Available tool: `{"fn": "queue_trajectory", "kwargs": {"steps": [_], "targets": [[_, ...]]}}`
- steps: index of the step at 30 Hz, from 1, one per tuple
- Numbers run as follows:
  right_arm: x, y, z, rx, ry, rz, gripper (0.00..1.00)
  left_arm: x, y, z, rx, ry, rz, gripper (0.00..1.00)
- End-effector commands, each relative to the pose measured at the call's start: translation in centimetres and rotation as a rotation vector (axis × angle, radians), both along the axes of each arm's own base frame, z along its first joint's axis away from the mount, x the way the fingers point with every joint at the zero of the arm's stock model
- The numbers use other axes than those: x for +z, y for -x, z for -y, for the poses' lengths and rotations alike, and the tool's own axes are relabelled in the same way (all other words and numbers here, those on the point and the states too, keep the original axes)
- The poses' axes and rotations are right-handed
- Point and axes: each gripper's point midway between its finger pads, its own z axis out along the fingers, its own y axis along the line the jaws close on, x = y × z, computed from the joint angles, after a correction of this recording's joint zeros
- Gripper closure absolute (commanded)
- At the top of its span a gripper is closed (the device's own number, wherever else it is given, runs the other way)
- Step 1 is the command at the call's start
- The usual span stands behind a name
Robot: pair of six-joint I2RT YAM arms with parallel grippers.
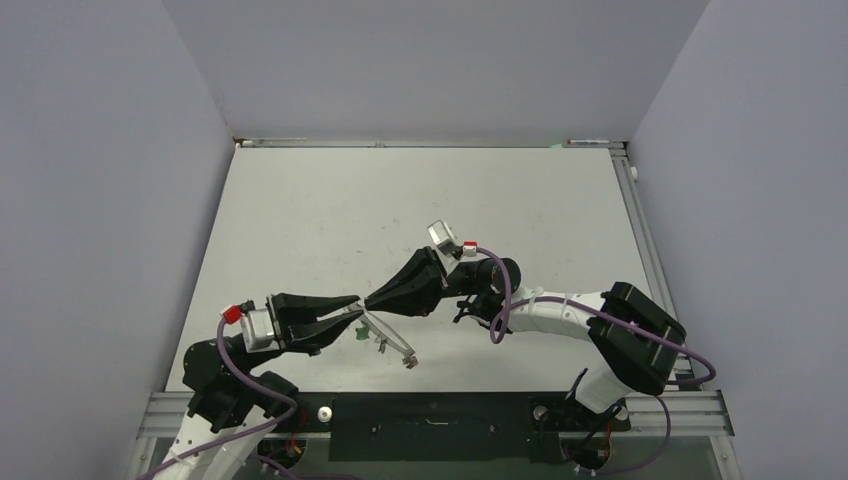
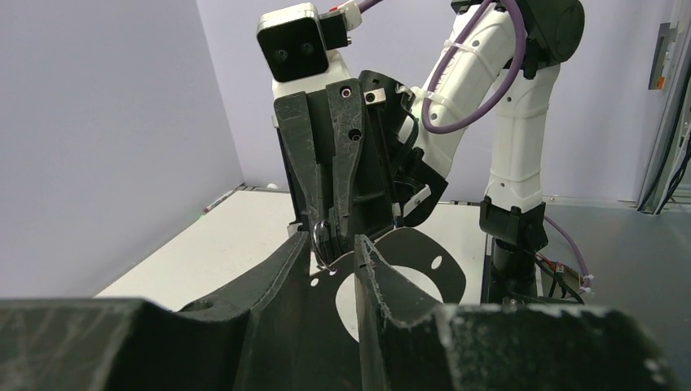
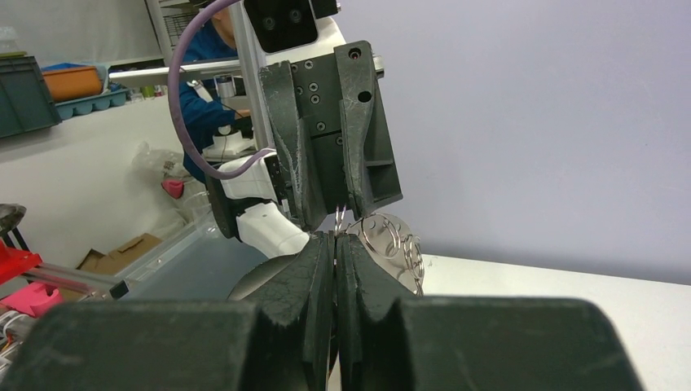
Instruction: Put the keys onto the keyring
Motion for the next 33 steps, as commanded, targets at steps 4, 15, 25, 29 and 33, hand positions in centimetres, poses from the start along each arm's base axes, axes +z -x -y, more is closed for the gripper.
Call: {"fn": "queue_trajectory", "kwargs": {"steps": [4,15,25,29,33], "targets": [[5.9,2.2,2.1,0.010,-0.250,0.176,0.95,0.1,-0.4,0.1,0.005,-0.014,-0.019,0.80],[5.2,1.9,1.5,0.007,-0.216,0.165,0.95,-0.2,-2.3,-0.3,0.094,-0.049,-0.105,1.00],[1.4,-1.7,-0.7,-0.192,0.090,0.242,0.54,-1.1,-3.6,-1.8,0.223,-0.177,-0.286,1.00],[0.1,-3.2,-0.6,-0.287,0.196,0.271,0.50,-1.3,-4.2,-2.9,0.299,-0.208,-0.336,1.00],[-1.1,-4.5,-0.3,-0.364,0.253,0.236,0.39,-1.8,-4.3,-3.3,0.323,-0.231,-0.360,1.00]]}}
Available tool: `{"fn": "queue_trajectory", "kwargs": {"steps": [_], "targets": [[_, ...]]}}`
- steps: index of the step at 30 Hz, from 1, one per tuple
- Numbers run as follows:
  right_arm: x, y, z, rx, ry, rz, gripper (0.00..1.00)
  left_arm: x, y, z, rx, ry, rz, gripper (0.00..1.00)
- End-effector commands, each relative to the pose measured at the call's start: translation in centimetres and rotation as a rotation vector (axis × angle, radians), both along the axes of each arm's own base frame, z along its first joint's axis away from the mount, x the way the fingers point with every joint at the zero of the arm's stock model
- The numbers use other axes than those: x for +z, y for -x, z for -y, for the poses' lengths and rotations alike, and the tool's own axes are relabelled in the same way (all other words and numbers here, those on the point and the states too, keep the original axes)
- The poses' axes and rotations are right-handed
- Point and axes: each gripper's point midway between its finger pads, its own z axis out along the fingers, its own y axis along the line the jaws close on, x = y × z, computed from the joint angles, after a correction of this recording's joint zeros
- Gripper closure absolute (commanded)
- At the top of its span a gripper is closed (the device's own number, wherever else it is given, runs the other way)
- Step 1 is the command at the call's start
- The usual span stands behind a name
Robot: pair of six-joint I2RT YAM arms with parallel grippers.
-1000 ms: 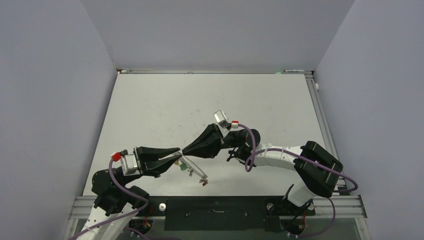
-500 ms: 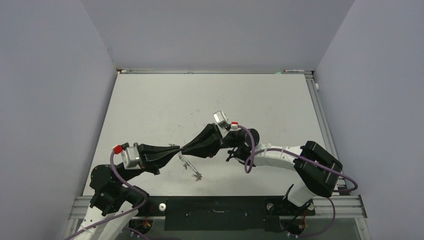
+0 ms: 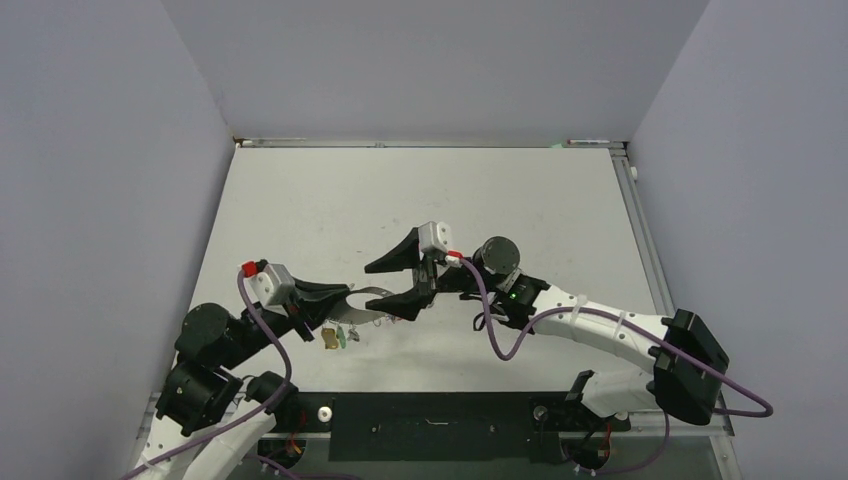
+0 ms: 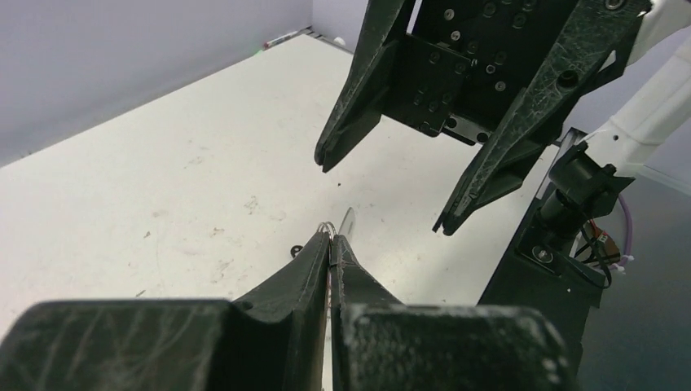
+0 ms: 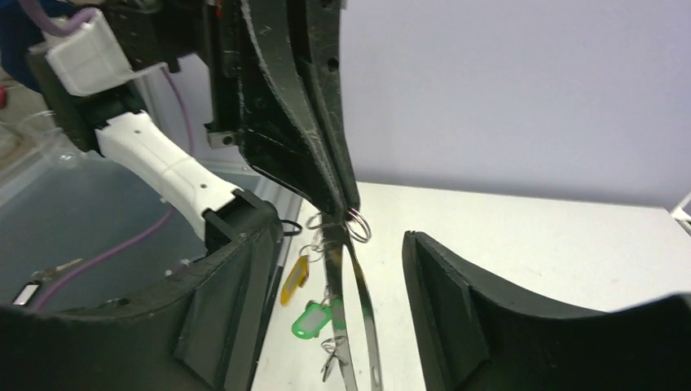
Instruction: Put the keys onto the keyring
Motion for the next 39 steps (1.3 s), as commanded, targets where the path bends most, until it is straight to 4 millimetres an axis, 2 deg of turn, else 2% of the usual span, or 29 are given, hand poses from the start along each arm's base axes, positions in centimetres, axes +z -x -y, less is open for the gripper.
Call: {"fn": "queue_trajectory", "kwargs": {"steps": [1,6,10,15,19,23,25,26,32,39], "targets": [[-1.3,-1.8,0.2,-0.123,0.070,0.027,0.36,0.5,-0.3,-1.1,0.061,-0.025,-0.002,1.00],[-3.3,-2.3,-0.2,-0.143,0.102,-0.007,0.28,0.8,-0.2,-1.0,0.054,-0.024,0.021,1.00],[-4.4,-3.0,-0.8,-0.150,0.130,-0.013,0.26,0.9,-0.2,-1.1,0.055,-0.033,0.029,1.00],[-5.3,-1.9,-1.7,-0.072,0.148,-0.034,0.26,0.9,-0.4,-1.1,0.059,-0.031,0.026,1.00],[-6.1,-0.5,-2.3,-0.011,0.161,-0.042,0.40,0.8,-0.5,-1.0,0.062,-0.023,0.024,1.00],[-6.6,0.1,-2.9,0.013,0.178,-0.047,0.71,0.9,-0.7,-0.9,0.064,-0.020,0.023,1.00],[-6.9,-0.1,-3.0,0.003,0.186,-0.051,0.91,0.9,-0.7,-0.9,0.066,-0.019,0.024,1.00],[-6.9,-0.3,-3.1,-0.005,0.187,-0.050,0.94,0.8,-0.8,-0.9,0.067,-0.020,0.022,1.00],[-6.0,-0.3,-3.0,-0.031,0.170,-0.043,0.95,0.3,-1.0,-1.1,0.080,-0.025,0.017,1.00],[-3.4,0.4,-2.4,-0.025,0.096,-0.038,0.95,-0.2,-0.9,-0.8,0.072,0.017,0.024,1.00]]}}
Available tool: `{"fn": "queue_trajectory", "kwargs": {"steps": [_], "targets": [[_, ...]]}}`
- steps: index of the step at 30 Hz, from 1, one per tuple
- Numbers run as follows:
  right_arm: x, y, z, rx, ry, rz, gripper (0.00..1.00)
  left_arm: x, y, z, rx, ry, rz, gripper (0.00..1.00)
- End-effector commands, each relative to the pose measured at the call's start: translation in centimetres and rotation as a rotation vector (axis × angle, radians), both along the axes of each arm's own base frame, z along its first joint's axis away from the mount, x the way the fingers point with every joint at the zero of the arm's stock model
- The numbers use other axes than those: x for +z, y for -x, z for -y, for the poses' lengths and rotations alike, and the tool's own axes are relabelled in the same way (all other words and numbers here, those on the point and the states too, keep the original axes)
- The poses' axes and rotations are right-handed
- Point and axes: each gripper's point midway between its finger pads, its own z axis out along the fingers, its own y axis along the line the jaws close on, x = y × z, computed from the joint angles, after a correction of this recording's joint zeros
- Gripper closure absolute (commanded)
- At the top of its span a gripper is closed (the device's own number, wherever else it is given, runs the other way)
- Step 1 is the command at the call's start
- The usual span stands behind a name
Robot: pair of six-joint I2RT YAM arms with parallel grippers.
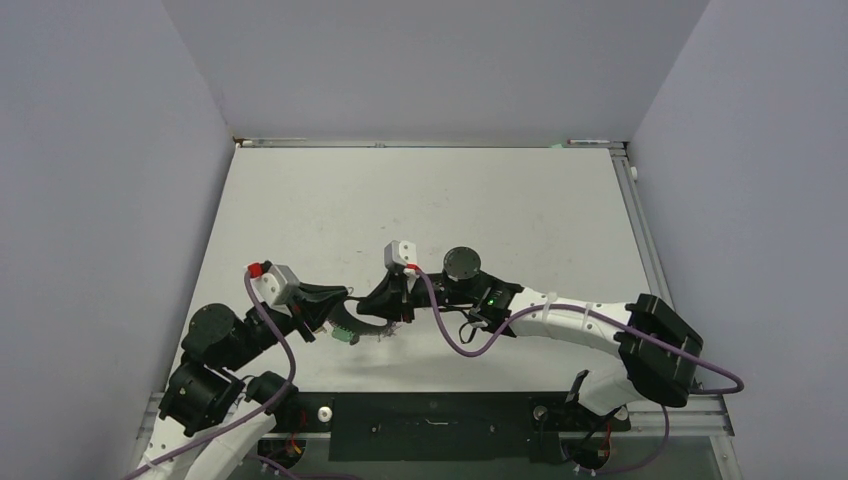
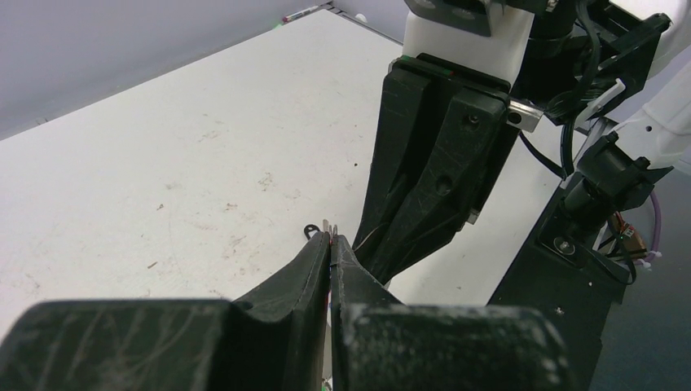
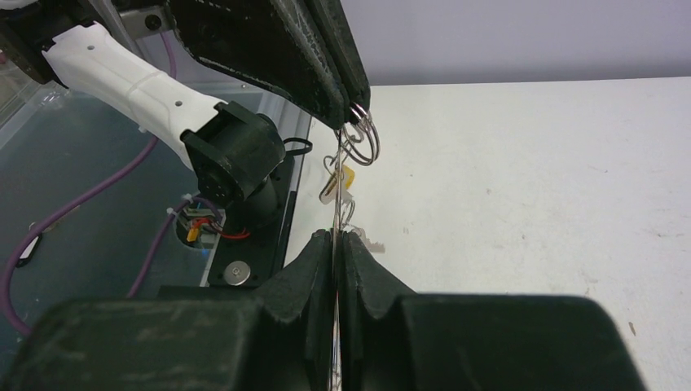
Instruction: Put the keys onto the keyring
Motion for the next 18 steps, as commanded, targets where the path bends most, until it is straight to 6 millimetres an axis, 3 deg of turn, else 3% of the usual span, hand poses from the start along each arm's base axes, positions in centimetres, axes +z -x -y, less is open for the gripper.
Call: {"fn": "queue_trajectory", "kwargs": {"steps": [1,8,18], "targets": [[6.2,0.5,0.3,-0.001,-0.159,0.061,0.95,2.2,-0.1,0.0,0.008,0.083,0.089,1.00],[8.5,1.0,0.4,0.007,-0.223,-0.005,0.95,1.8,-0.2,0.1,0.009,0.108,0.115,1.00],[10.6,-0.2,1.3,-0.101,-0.353,-0.144,0.95,2.6,-0.7,-0.6,0.068,0.220,0.155,1.00]]}}
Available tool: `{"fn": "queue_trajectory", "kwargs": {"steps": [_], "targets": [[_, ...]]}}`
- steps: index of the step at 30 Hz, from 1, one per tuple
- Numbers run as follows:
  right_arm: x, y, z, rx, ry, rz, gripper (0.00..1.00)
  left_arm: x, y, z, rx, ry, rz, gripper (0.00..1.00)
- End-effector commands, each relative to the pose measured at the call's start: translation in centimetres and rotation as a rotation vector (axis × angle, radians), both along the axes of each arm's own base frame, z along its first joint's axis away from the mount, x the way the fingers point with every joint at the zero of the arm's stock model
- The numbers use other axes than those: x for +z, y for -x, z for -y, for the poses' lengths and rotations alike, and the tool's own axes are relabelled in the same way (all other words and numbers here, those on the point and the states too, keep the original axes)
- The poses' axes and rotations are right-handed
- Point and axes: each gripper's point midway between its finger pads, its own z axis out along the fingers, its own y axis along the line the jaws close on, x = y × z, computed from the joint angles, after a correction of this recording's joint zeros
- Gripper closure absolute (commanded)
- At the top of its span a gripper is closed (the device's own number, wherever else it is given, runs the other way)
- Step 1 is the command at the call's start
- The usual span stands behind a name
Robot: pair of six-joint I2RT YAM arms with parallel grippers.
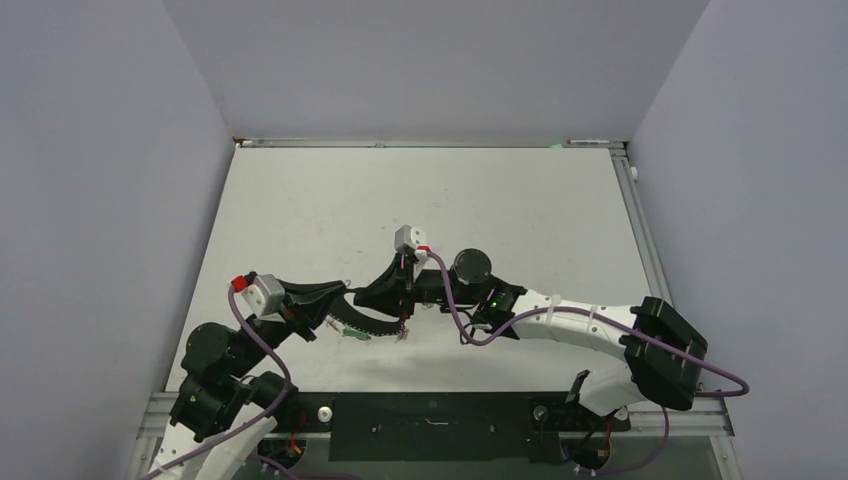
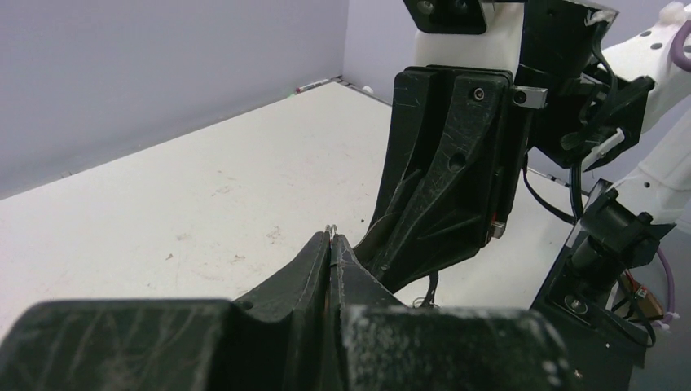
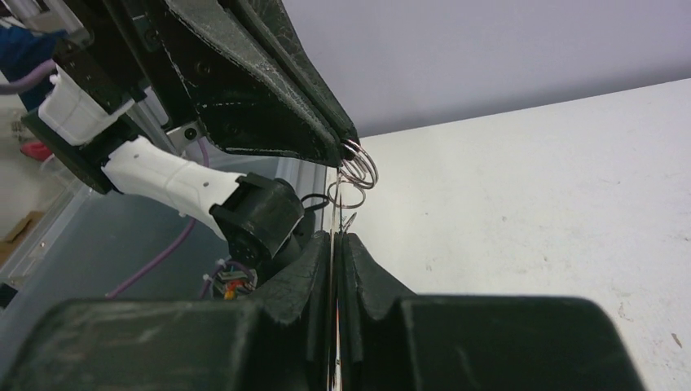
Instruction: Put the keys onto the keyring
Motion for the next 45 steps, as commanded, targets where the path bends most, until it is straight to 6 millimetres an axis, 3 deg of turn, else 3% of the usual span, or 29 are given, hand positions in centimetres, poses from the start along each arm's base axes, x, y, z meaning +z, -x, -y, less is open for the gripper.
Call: {"fn": "queue_trajectory", "kwargs": {"steps": [1,10,14,16,20,26,27,30,34,40,45], "targets": [[7.5,0.1,1.2,-0.055,-0.276,-0.016,0.95,1.8,-0.5,-0.4,0.038,0.103,0.040,1.00],[8.3,1.1,0.5,0.033,-0.404,-0.079,0.95,1.7,-0.5,-0.1,0.019,0.119,0.049,1.00],[6.3,-0.5,-0.2,-0.091,-0.290,0.007,0.95,1.6,-0.4,-0.4,0.037,0.092,0.033,1.00],[4.1,-1.6,-0.5,-0.182,-0.159,0.057,0.95,1.8,-0.3,-0.8,0.052,0.073,0.025,1.00],[2.5,-3.0,-0.5,-0.262,-0.012,0.127,0.95,1.6,0.0,-1.5,0.078,0.024,0.007,1.00],[1.4,-2.8,-0.6,-0.238,0.070,0.144,0.95,2.1,0.2,-1.8,0.087,0.007,0.003,1.00],[1.6,-2.3,-0.7,-0.209,0.069,0.152,0.92,2.1,0.1,-1.8,0.086,0.005,0.002,1.00],[2.0,-0.6,-0.5,-0.119,0.065,0.186,0.62,2.2,0.4,-1.5,0.060,-0.015,0.028,1.00],[3.3,0.4,0.8,-0.085,0.047,0.250,0.44,2.6,1.5,-0.8,-0.008,-0.028,0.096,1.00],[5.4,1.3,3.2,-0.054,0.032,0.372,0.42,3.0,2.6,0.4,-0.105,-0.032,0.148,1.00],[4.1,-0.3,3.9,-0.127,0.103,0.377,0.43,2.5,1.4,-0.2,-0.036,-0.034,0.104,1.00]]}}
